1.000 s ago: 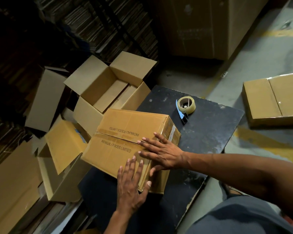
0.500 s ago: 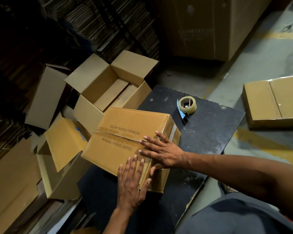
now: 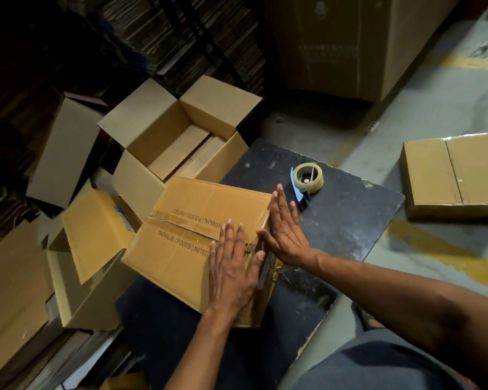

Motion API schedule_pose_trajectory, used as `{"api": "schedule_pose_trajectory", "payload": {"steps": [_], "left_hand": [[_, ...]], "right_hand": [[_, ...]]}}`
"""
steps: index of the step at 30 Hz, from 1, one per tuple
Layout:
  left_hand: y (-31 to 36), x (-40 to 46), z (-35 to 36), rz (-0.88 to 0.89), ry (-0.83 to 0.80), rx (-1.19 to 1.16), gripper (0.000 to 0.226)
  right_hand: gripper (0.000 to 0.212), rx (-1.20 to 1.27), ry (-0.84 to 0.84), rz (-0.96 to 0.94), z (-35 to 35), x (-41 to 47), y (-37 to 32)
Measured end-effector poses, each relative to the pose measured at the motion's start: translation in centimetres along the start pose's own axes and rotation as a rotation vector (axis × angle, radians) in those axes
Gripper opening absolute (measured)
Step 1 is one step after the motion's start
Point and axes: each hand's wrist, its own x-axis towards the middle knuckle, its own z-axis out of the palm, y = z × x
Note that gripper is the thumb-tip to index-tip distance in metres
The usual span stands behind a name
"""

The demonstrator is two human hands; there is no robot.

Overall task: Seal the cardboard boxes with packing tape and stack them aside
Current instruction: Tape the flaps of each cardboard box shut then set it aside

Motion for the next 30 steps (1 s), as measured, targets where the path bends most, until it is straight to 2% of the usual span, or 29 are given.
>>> {"api": "schedule_pose_trajectory", "payload": {"steps": [6,9,11,15,17,22,25,28,30], "left_hand": [[0.4,1.9,1.8,0.031,-0.134,0.167,0.064],[0.4,1.7,1.8,0.048,-0.121,0.184,0.063],[0.4,1.8,1.7,0.042,-0.111,0.170,0.062],[0.7,1.9,1.6,0.030,-0.144,0.158,0.062],[0.6,1.8,1.4,0.028,-0.147,0.134,0.064],[0.8,1.8,1.3,0.035,-0.133,0.120,0.066],[-0.7,1.3,1.0,0.075,-0.145,0.057,0.065],[-3.2,0.0,0.0,0.143,-0.122,-0.107,0.064],[-4.7,-1.2,-1.7,0.117,-0.158,-0.247,0.068]], "right_hand": [[0.095,-0.069,-0.081,-0.131,0.3,-0.3,2.9],[0.093,-0.069,-0.029,-0.208,-0.9,1.0,3.8],[0.090,-0.011,-0.027,-0.188,-1.8,2.7,4.1],[0.084,0.314,-0.281,-0.157,-3.5,4.4,5.3],[0.079,0.392,-0.364,-0.146,-4.4,4.7,5.5],[0.071,0.330,-0.328,-0.080,-4.6,5.3,6.0],[0.069,0.254,-0.315,-0.167,-5.2,5.5,5.9],[0.067,0.110,-0.279,-0.396,-5.9,4.6,4.9],[0.050,0.025,-0.232,-0.520,-5.6,2.9,3.2]]}}
